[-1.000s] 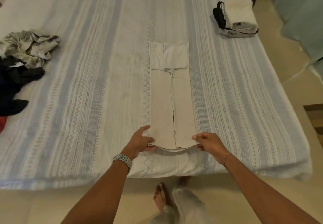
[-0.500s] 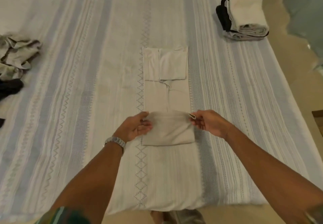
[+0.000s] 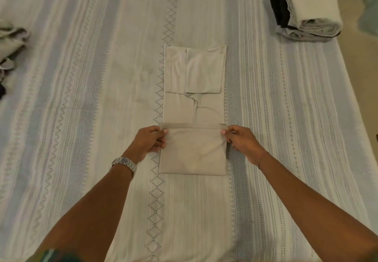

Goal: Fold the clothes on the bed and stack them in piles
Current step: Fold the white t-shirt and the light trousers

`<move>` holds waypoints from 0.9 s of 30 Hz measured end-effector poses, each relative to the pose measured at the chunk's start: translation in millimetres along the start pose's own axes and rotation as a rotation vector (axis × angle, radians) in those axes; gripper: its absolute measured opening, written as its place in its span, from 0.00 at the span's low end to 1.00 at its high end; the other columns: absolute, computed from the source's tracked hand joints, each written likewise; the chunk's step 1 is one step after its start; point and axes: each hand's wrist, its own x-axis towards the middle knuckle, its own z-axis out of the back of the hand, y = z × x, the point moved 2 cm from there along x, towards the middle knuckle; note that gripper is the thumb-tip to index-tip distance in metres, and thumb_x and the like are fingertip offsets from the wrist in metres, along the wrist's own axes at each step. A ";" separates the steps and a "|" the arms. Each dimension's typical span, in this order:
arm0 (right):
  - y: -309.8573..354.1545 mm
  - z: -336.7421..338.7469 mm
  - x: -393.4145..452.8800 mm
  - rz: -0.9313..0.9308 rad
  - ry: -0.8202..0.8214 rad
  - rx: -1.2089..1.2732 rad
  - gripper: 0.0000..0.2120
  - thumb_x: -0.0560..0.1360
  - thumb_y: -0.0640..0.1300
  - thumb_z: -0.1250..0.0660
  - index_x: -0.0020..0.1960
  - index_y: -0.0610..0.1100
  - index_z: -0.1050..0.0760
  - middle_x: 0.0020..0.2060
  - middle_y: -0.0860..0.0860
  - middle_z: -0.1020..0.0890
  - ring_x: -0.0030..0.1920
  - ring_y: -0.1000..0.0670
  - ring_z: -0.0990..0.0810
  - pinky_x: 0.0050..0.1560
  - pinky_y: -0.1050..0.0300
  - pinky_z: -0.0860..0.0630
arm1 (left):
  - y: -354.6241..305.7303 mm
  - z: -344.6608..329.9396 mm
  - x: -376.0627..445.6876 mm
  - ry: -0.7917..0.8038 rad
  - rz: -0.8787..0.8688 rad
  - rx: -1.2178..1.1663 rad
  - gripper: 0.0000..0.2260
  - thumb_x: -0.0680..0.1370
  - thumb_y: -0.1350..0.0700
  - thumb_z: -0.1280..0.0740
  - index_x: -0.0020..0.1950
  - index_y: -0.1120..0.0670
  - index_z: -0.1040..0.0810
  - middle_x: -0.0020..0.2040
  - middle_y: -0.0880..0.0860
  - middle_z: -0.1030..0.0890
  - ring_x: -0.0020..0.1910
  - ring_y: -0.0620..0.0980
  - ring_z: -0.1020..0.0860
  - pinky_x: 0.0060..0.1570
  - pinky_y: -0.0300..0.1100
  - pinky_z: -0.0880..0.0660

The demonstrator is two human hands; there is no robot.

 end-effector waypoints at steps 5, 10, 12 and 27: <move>6.5 1.6 8.1 0.026 -0.004 0.055 0.04 0.80 0.41 0.29 0.50 0.46 0.16 0.31 0.54 0.22 0.28 0.59 0.28 0.28 0.66 0.32 | -8.6 -4.6 9.2 -0.084 -0.058 -0.061 0.07 0.76 0.55 0.25 0.44 0.56 0.19 0.32 0.54 0.20 0.28 0.49 0.21 0.27 0.38 0.25; 0.9 -7.4 14.1 0.049 -0.245 -0.047 0.08 0.80 0.42 0.31 0.58 0.48 0.18 0.45 0.54 0.17 0.40 0.58 0.20 0.40 0.66 0.25 | 2.6 -11.5 16.7 -0.227 -0.122 -0.099 0.09 0.76 0.58 0.24 0.52 0.59 0.19 0.32 0.56 0.20 0.27 0.51 0.22 0.27 0.41 0.26; -4.5 -12.2 7.5 0.046 -0.371 -0.103 0.06 0.80 0.45 0.31 0.57 0.48 0.20 0.48 0.54 0.18 0.43 0.56 0.20 0.42 0.62 0.24 | 11.8 -11.5 14.6 -0.307 -0.180 -0.023 0.10 0.76 0.56 0.24 0.54 0.58 0.19 0.34 0.55 0.18 0.30 0.50 0.21 0.31 0.43 0.24; -65.6 -41.6 -70.2 -0.216 -0.144 0.087 0.09 0.78 0.41 0.27 0.45 0.43 0.26 0.41 0.41 0.18 0.39 0.48 0.17 0.43 0.50 0.16 | 65.8 -6.7 -38.2 -0.167 0.084 0.340 0.16 0.72 0.50 0.21 0.40 0.62 0.18 0.34 0.56 0.15 0.21 0.44 0.24 0.24 0.37 0.29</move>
